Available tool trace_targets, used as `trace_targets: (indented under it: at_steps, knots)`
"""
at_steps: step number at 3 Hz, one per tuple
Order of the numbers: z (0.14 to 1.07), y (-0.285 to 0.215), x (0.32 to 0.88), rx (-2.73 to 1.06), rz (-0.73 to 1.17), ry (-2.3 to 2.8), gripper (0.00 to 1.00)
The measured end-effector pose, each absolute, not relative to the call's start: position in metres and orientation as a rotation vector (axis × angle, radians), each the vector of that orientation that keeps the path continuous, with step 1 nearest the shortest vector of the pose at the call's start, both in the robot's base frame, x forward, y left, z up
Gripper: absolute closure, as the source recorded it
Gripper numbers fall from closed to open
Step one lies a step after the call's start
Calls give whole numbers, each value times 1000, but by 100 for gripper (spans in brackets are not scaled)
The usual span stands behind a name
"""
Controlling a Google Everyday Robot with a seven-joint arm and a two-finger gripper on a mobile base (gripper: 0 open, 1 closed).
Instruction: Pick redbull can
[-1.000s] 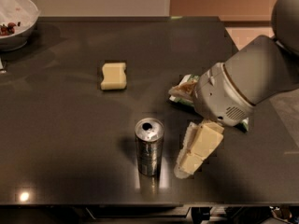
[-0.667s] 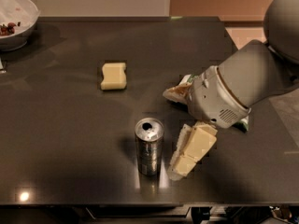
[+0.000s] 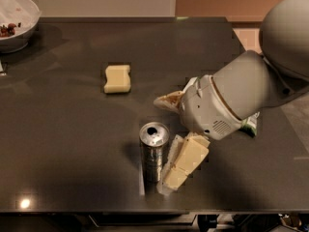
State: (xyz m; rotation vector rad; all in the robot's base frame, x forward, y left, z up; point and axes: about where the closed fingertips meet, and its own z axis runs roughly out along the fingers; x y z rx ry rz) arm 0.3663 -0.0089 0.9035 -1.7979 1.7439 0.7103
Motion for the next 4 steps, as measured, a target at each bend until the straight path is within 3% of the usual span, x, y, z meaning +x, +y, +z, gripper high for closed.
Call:
trace_targets:
  at_steps: [1, 2, 4]
  knots:
    - [902, 5, 360, -1795, 752, 1717, 0]
    - [899, 12, 356, -1792, 780, 1718, 17]
    - [902, 13, 360, -1769, 787, 1731, 63]
